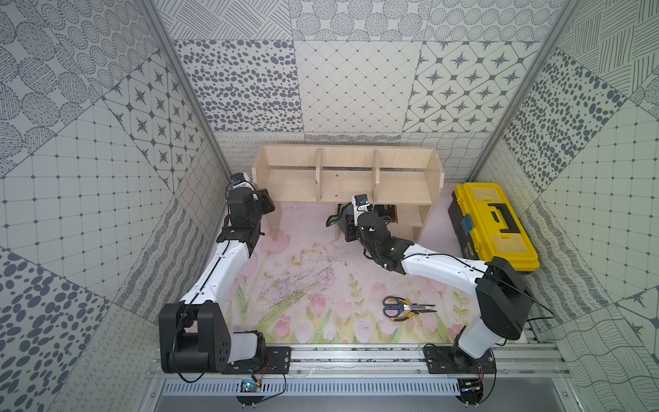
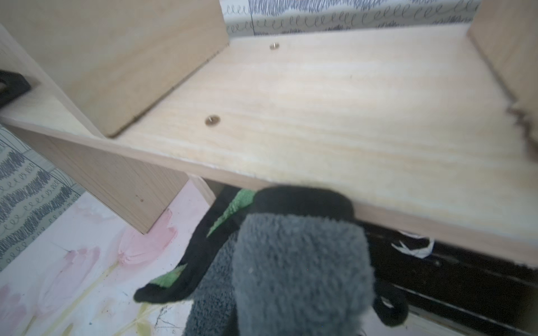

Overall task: Wipe the bookshelf clean with a cloth
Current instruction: Wipe the dust from the shelf.

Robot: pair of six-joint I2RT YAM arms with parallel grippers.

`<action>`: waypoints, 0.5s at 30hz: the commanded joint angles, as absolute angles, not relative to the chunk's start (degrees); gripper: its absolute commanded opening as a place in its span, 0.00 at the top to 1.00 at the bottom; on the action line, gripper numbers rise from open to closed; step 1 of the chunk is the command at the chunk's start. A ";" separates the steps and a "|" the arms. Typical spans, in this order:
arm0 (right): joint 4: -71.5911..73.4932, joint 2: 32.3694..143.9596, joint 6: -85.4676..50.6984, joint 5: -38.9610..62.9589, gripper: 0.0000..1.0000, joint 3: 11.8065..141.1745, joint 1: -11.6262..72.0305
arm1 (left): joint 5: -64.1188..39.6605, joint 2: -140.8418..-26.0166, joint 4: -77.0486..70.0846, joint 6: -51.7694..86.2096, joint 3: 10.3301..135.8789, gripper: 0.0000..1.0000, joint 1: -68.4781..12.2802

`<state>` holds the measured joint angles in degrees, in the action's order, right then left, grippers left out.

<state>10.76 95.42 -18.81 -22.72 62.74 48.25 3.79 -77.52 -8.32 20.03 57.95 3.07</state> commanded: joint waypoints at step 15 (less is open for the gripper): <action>11.62 93.35 -13.75 -20.39 1.00 74.16 49.76 | 3.33 -77.07 -6.18 20.57 57.30 1.00 3.02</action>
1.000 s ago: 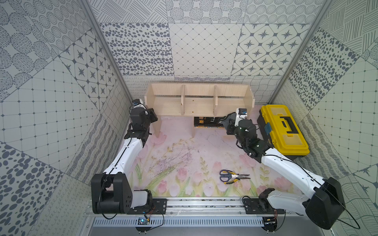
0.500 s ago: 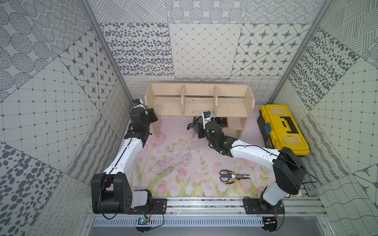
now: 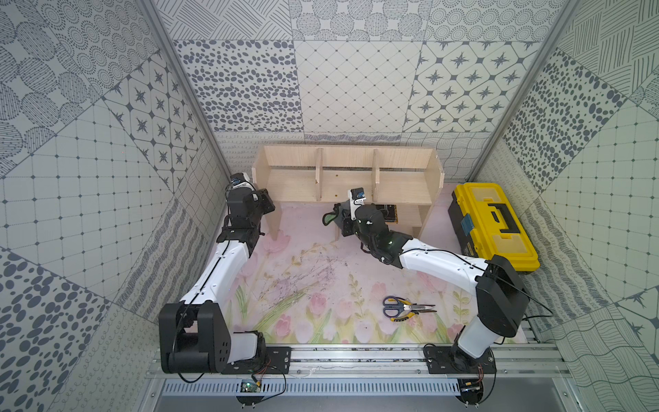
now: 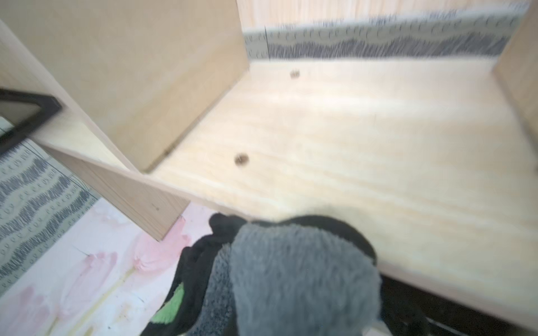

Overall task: Wipe the bookshelf clean with a cloth
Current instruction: Wipe the dust from the shelf.

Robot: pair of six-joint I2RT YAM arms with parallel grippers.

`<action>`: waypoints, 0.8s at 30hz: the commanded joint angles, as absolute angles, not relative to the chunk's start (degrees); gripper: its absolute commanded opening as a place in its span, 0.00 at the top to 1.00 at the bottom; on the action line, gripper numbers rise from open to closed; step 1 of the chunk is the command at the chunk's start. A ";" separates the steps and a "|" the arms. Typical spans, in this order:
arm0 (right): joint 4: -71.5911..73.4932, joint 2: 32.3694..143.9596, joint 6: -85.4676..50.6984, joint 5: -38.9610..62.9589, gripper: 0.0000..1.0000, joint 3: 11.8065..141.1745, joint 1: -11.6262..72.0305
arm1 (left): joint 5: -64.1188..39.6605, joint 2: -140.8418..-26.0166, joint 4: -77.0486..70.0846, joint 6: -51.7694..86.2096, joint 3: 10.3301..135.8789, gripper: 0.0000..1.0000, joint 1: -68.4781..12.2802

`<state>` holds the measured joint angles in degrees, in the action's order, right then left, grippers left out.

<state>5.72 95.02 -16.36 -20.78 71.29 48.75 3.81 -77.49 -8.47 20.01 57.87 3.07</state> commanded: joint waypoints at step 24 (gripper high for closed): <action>11.80 90.31 -25.56 -21.93 1.00 49.72 40.37 | 3.38 -77.60 -6.60 20.28 56.92 1.00 2.90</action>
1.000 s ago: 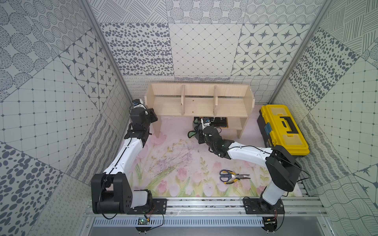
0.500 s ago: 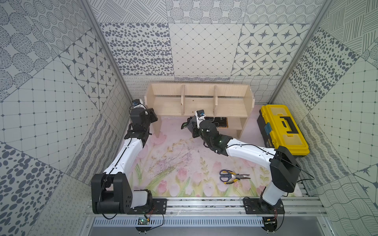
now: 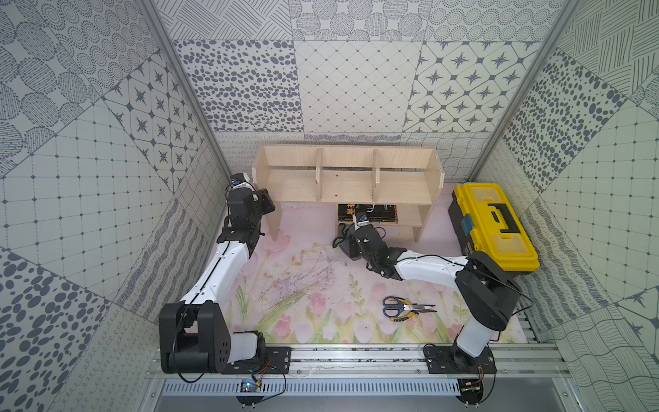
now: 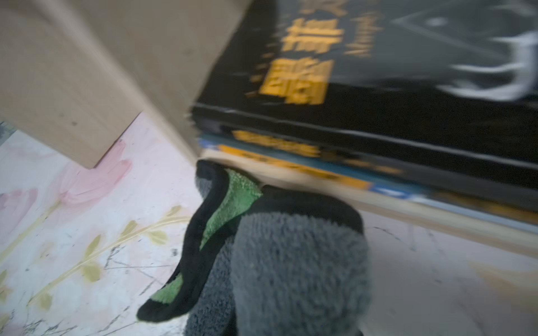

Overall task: Wipe the bookshelf clean with a cloth
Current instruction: Wipe the dust from the shelf.

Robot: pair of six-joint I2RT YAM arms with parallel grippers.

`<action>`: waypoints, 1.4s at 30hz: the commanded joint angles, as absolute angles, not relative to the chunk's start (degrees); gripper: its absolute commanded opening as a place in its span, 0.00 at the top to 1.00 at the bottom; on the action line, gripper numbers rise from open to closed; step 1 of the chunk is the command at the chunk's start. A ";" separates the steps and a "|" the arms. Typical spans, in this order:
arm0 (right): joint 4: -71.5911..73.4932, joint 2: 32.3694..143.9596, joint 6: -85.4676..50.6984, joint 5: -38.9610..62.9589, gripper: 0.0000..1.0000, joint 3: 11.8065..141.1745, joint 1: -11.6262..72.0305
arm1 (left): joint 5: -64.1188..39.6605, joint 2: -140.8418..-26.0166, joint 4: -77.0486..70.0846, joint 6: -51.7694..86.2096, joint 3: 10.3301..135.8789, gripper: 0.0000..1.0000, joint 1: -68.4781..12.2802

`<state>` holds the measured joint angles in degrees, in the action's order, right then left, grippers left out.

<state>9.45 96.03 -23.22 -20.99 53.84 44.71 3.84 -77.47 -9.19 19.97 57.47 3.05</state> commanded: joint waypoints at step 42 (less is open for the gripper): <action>10.29 85.90 -8.49 -28.07 1.00 67.04 46.68 | 4.05 -77.16 -6.60 19.63 56.86 1.00 2.50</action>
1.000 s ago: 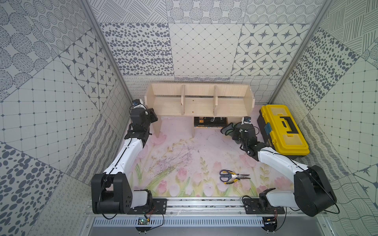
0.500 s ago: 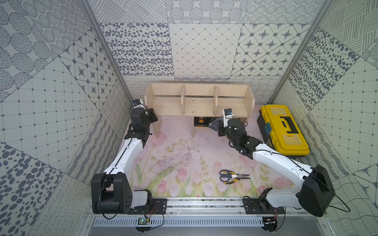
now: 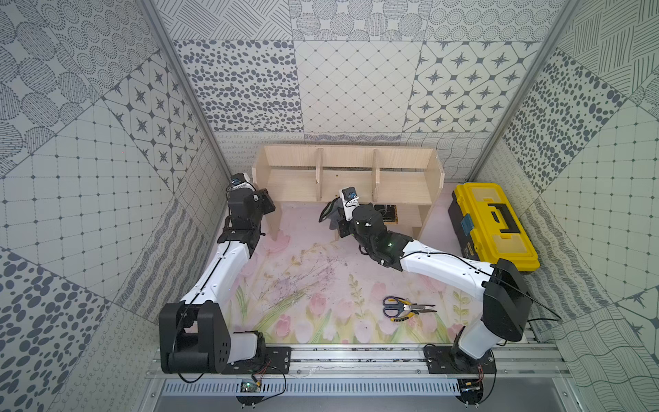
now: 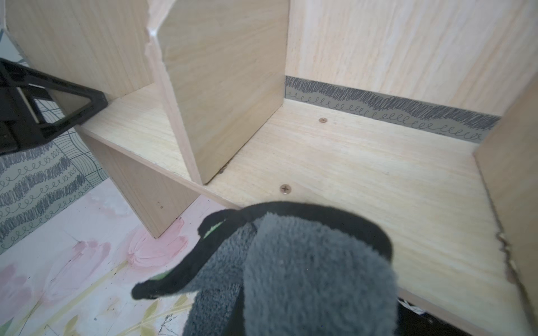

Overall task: Wipe the bookshelf clean with a cloth
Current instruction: Wipe the dust from the shelf.

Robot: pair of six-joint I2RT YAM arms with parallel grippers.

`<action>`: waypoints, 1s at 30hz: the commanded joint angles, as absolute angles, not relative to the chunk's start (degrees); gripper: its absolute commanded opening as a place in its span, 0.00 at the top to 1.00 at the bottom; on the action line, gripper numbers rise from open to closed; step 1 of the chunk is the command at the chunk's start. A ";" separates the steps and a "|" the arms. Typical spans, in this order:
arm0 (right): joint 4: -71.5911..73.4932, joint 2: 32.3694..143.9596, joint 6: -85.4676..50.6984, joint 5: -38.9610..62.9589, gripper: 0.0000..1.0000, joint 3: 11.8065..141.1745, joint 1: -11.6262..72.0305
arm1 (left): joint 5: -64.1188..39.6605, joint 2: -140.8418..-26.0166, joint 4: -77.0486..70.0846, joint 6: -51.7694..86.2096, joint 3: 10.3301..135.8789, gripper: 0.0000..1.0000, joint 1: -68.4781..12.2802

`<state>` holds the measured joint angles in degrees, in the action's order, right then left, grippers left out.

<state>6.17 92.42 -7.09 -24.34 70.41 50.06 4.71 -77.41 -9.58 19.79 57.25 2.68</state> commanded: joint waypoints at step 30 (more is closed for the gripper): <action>1.93 71.46 -24.57 -12.30 1.00 38.67 13.71 | 6.76 -77.36 -3.24 19.75 59.00 1.00 0.26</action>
<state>-0.67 74.43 -25.08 -13.26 36.67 11.97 7.75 -77.12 -8.69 19.77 57.52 1.04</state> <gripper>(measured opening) 0.108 0.311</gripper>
